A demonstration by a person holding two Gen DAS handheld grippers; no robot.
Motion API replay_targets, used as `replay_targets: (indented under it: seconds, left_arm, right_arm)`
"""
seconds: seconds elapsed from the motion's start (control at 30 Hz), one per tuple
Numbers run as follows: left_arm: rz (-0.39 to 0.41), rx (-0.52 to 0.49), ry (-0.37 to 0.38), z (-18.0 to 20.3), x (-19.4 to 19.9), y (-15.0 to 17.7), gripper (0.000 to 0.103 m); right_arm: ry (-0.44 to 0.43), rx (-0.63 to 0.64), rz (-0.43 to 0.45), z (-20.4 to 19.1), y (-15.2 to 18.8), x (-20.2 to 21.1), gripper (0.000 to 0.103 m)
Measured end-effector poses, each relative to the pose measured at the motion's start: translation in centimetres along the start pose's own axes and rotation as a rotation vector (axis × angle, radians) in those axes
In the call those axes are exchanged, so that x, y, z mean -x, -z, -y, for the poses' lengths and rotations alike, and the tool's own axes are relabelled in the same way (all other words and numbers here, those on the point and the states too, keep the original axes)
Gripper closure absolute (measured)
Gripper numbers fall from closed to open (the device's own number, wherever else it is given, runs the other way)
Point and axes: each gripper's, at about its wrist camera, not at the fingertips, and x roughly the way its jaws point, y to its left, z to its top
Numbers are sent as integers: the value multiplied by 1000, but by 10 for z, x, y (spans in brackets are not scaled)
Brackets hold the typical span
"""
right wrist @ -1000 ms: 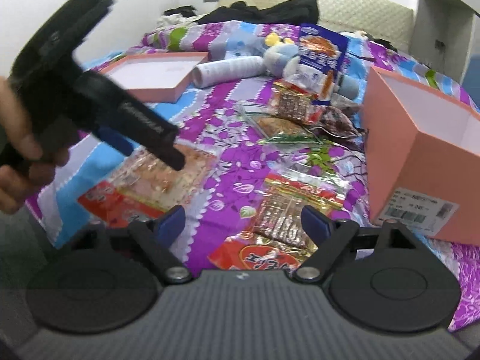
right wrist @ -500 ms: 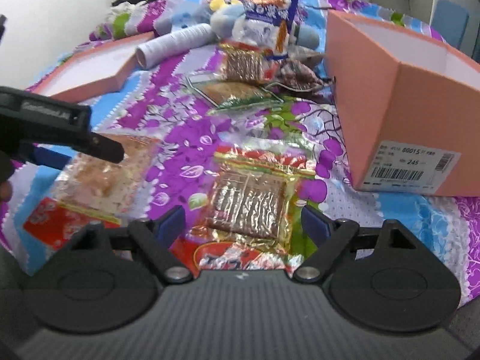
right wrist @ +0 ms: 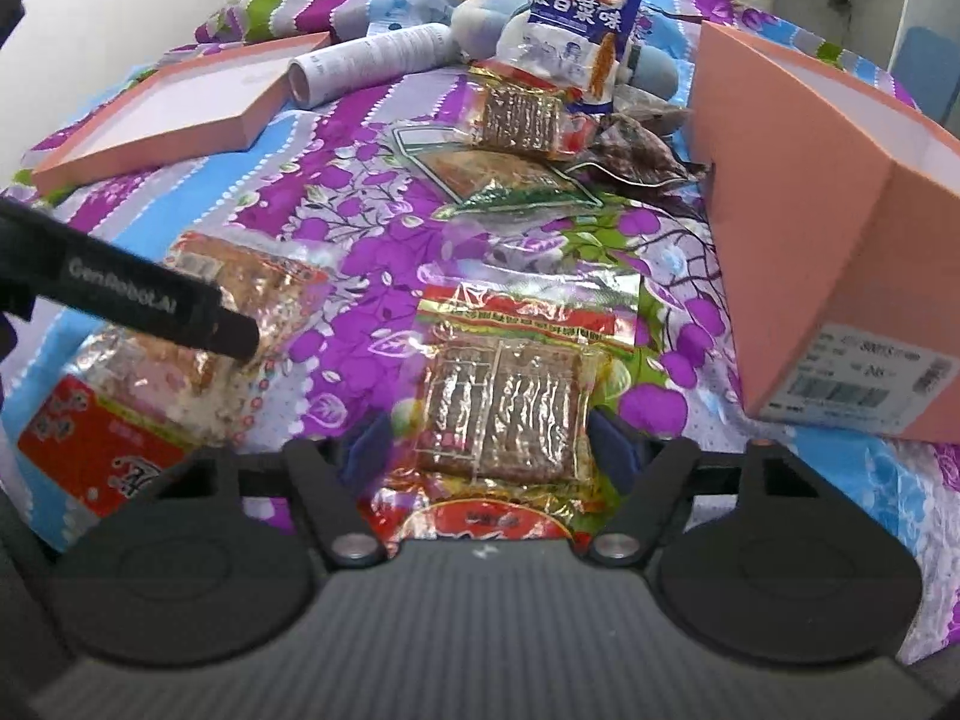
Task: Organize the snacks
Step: 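Grasp the clear packet of brown strips with the right tool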
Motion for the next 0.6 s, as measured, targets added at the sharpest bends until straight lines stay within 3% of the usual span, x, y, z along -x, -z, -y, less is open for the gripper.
replay_targets:
  seconds: [0.07, 0.2, 0.33, 0.6]
  left_arm:
    - [8, -18, -6, 4, 1, 1, 32]
    - [28, -65, -11, 12, 6, 4, 42]
    - [33, -50, 10, 7, 14, 3, 58]
    - [59, -5, 65, 3, 38, 6, 69]
  right_arm:
    - [3, 4, 7, -1, -4, 0, 47]
    - [2, -2, 3, -1, -9, 1, 48]
    - [-15, -17, 8, -1, -10, 7, 49]
    - [-4, -34, 56, 5, -15, 37, 49]
